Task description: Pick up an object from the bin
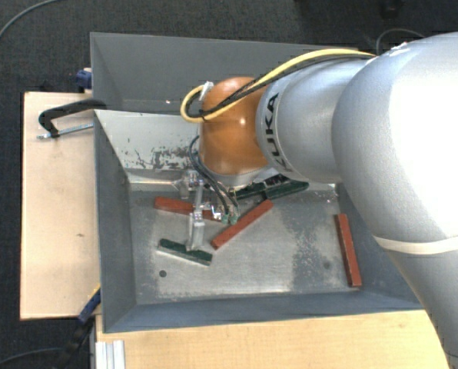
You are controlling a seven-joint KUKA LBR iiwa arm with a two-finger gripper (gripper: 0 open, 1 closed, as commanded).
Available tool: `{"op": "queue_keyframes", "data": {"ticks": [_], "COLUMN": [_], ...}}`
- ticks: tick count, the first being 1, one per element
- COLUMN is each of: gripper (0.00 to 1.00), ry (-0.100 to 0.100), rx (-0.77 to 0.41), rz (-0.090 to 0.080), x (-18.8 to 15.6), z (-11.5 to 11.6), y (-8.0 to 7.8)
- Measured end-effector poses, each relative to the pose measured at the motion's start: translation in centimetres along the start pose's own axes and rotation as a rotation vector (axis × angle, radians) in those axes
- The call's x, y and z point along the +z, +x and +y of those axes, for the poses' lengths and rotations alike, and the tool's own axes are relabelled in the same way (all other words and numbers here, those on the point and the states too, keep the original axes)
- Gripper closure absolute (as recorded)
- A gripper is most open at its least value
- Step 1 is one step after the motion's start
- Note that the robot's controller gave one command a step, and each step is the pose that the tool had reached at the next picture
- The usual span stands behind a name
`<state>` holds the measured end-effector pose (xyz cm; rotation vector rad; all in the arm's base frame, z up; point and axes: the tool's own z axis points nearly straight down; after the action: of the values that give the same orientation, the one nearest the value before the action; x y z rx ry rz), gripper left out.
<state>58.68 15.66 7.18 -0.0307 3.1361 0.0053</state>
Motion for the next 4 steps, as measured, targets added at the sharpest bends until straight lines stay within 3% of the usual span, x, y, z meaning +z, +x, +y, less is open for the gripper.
{"op": "queue_keyframes", "data": {"ticks": [2,3,4], "gripper": [0.00,1.00,1.00], "ry": [0.001,0.001,0.000], "rx": [0.001,0.001,0.001], "rz": [0.000,0.000,-0.003], "x": [-0.3,-0.2,-2.9], "z": [0.2,0.2,0.3], "y": [-0.3,-0.2,-0.4]}}
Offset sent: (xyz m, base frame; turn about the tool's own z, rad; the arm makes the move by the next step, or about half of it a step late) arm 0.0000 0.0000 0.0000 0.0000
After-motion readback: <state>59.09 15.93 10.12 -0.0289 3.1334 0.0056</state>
